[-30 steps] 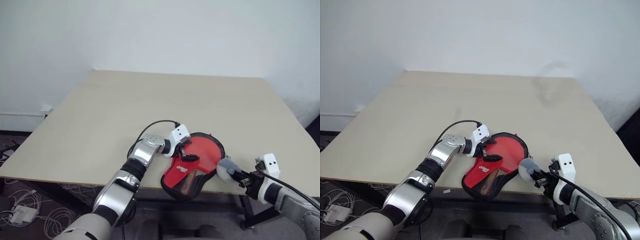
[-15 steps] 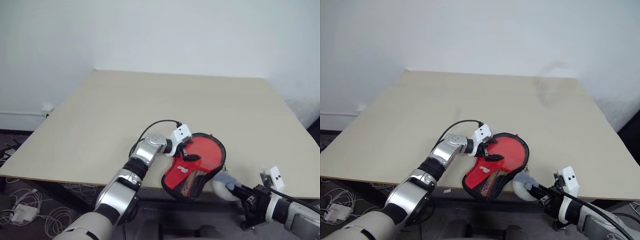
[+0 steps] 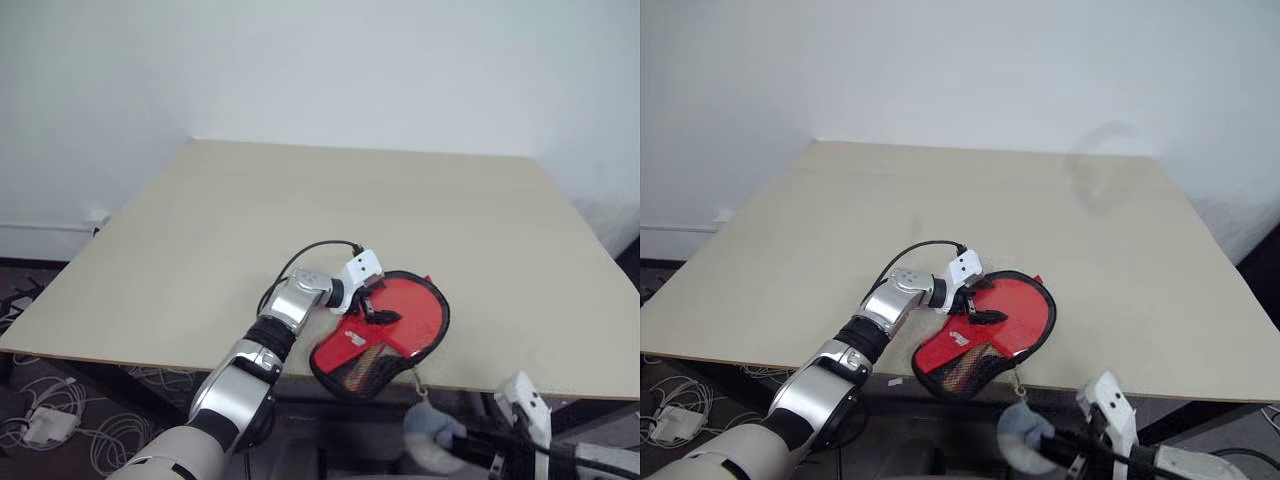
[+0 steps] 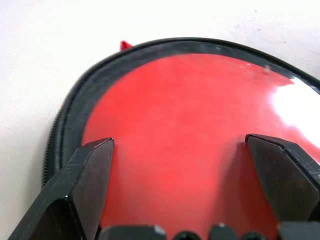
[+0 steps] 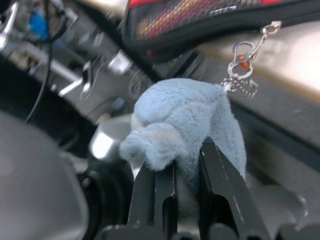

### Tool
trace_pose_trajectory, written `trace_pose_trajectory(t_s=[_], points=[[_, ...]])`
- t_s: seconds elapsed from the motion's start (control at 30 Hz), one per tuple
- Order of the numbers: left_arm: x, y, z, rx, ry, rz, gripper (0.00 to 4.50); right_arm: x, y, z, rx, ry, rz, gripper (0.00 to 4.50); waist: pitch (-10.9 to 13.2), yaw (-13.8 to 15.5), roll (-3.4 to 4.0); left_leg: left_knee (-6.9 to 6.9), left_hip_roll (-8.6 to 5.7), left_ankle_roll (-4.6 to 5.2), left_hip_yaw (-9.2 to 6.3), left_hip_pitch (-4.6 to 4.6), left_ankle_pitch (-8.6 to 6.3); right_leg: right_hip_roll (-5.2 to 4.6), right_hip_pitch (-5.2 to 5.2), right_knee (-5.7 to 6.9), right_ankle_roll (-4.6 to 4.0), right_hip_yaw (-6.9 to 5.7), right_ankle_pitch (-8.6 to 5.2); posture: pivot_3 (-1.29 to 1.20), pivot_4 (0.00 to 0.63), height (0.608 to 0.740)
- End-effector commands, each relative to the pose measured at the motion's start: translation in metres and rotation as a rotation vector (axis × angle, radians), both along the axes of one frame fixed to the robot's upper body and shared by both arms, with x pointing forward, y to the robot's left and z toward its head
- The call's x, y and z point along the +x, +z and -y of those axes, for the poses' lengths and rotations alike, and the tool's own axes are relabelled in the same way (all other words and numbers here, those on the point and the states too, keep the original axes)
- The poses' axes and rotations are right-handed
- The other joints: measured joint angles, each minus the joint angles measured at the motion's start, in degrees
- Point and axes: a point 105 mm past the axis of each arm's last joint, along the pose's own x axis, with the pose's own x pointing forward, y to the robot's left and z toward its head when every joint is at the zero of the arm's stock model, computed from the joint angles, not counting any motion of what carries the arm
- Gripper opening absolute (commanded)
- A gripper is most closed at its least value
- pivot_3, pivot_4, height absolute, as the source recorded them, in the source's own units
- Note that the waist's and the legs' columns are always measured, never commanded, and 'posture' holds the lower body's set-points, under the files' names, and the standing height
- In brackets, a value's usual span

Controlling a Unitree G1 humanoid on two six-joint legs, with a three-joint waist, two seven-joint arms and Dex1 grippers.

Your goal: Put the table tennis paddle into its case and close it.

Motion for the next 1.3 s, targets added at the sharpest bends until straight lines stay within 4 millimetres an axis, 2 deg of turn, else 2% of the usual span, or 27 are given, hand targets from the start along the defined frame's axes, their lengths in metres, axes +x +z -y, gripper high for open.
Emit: trace_pose_trajectory(t_s=[0.03,0.13,0.27,0.37,0.53,0.73,0.83,1.03,1.13,1.3], points=[[-0.008,-0.030,-0.014,0.085,0.042,-0.108,4.50,-0.034,0.006,-0.032,0.086,0.173,-0.093,0.07,0.0,0.0,-0.01,0.00,0.00,0.06,-0.01,-0.03,0.00,0.01,0.00,-0.04,-0.02,-0.01,0.00,0.00,0.000,0.728],[-0.008,-0.030,-0.015,0.090,0.042,-0.108,4.50,-0.032,0.002,-0.037,0.076,0.213,-0.077,0.07,-0.1,0.0,-0.01,0.00,0.01,0.30,0.00,-0.06,-0.07,0.03,0.12,-0.40,-0.22,-0.01,0.12,0.00,0.000,0.728],[-0.010,-0.030,-0.015,0.094,0.030,-0.110,4.50,-0.010,-0.003,-0.032,0.044,0.200,-0.027,0.07,-0.2,-0.1,-0.31,0.04,0.02,0.34,-0.02,-0.03,-0.10,0.04,0.23,-0.54,-0.23,-0.05,0.14,0.00,0.000,0.728],[-0.011,-0.030,-0.015,0.097,0.027,-0.113,4.50,-0.001,-0.001,-0.034,0.052,0.223,0.002,0.07,-0.2,-0.1,-0.32,0.06,0.06,0.32,0.00,0.02,-0.11,0.04,0.26,-0.54,-0.25,-0.06,0.16,0.00,0.000,0.728],[-0.012,-0.030,-0.017,0.106,0.020,-0.117,4.50,0.003,-0.001,-0.046,0.043,0.399,0.033,0.07,-0.2,-0.3,-0.28,0.04,0.12,0.32,0.00,0.07,-0.11,0.09,0.28,-0.53,-0.28,-0.10,0.18,0.00,0.000,0.728],[-0.016,-0.033,-0.022,0.122,0.020,-0.128,4.50,0.027,-0.019,-0.045,-0.010,0.510,0.045,0.07,-0.2,-0.8,-0.34,0.02,0.10,0.32,0.00,0.06,-0.11,0.10,0.29,-0.55,-0.29,-0.09,0.18,0.00,0.000,0.728],[-0.020,-0.034,-0.025,0.129,0.021,-0.140,4.50,0.045,-0.025,-0.057,-0.008,0.565,0.088,0.07,-0.2,-1.1,-0.31,0.01,0.16,0.29,0.02,0.12,-0.13,0.17,0.27,-0.52,-0.29,-0.08,0.19,0.00,0.000,0.728],[-0.025,-0.035,-0.029,0.136,0.031,-0.153,4.50,0.057,-0.039,-0.070,-0.026,0.644,0.139,0.07,-0.3,-1.1,-0.29,-0.02,0.17,0.25,0.01,0.12,-0.15,0.22,0.27,-0.49,-0.16,-0.08,0.26,0.00,0.000,0.728],[-0.026,-0.036,-0.030,0.140,0.035,-0.159,4.50,0.062,-0.037,-0.075,-0.015,0.662,0.173,0.06,-0.3,-1.3,-0.25,-0.02,0.17,0.25,0.02,0.12,-0.15,0.24,0.26,-0.46,-0.15,-0.07,0.26,0.00,0.000,0.728],[-0.028,-0.036,-0.032,0.147,0.035,-0.167,4.50,0.063,-0.017,-0.081,0.056,0.730,0.270,0.06,-0.3,-1.2,-0.24,0.04,0.18,0.25,0.00,0.15,-0.15,0.25,0.28,-0.36,-0.14,-0.08,0.26,0.00,0.000,0.728]])
